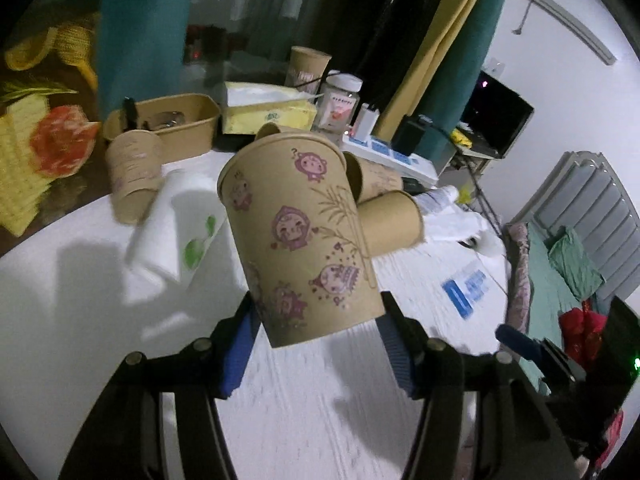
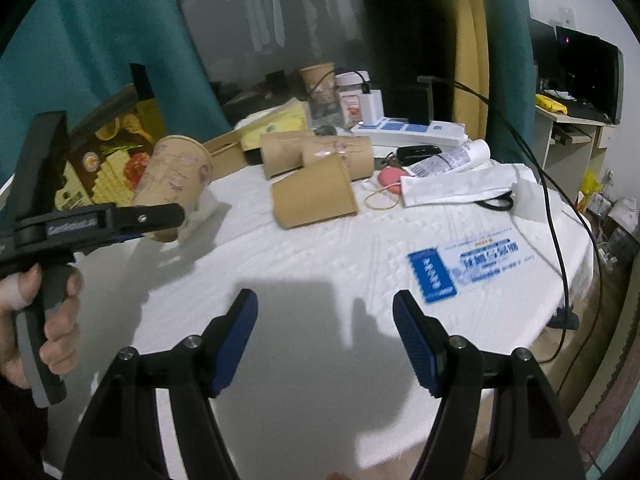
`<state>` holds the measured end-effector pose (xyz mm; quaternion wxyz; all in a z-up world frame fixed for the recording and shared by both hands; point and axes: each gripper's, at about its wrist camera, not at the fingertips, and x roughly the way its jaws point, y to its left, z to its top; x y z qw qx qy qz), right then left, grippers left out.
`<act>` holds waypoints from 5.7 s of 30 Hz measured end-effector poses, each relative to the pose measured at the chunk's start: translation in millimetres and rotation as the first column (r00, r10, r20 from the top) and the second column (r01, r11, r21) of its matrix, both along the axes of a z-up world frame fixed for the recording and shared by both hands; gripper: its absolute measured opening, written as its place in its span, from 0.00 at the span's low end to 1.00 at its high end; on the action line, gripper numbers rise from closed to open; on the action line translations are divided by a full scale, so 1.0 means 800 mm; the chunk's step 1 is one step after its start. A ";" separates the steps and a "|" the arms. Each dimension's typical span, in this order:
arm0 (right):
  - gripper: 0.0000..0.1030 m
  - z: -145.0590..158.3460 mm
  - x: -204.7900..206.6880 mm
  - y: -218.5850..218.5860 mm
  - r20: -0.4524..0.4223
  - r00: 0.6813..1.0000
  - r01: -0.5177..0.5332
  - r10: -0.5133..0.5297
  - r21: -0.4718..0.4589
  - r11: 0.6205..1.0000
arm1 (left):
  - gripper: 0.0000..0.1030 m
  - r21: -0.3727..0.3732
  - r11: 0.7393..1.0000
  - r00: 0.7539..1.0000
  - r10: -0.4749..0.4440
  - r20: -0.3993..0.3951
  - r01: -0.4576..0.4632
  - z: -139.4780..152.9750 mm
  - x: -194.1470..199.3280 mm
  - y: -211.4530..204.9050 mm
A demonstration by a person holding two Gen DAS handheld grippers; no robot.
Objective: Flip cup upright
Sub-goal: 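Lift the cup with the left gripper and rotate it toward the right gripper, then grasp the cup with the right gripper while the left gripper releases it, then lower the cup upright onto the table and open the right gripper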
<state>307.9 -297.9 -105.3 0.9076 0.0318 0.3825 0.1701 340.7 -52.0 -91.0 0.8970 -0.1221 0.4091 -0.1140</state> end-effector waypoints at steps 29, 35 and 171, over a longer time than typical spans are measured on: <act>0.66 0.003 -0.188 0.072 -0.058 0.995 -0.085 0.084 -0.013 0.996 | 0.58 -0.116 0.989 0.968 0.066 -0.243 -0.096 -0.085 -0.259 0.078; 0.66 0.001 -0.182 0.067 -0.064 0.995 -0.082 0.081 -0.013 0.997 | 0.77 -0.084 0.991 0.963 0.083 -0.258 -0.108 -0.087 -0.259 0.073; 0.67 0.104 -0.337 0.012 0.291 0.957 0.034 -0.014 -0.064 0.997 | 0.80 0.216 0.966 0.910 0.039 0.413 -0.140 0.116 -0.448 0.025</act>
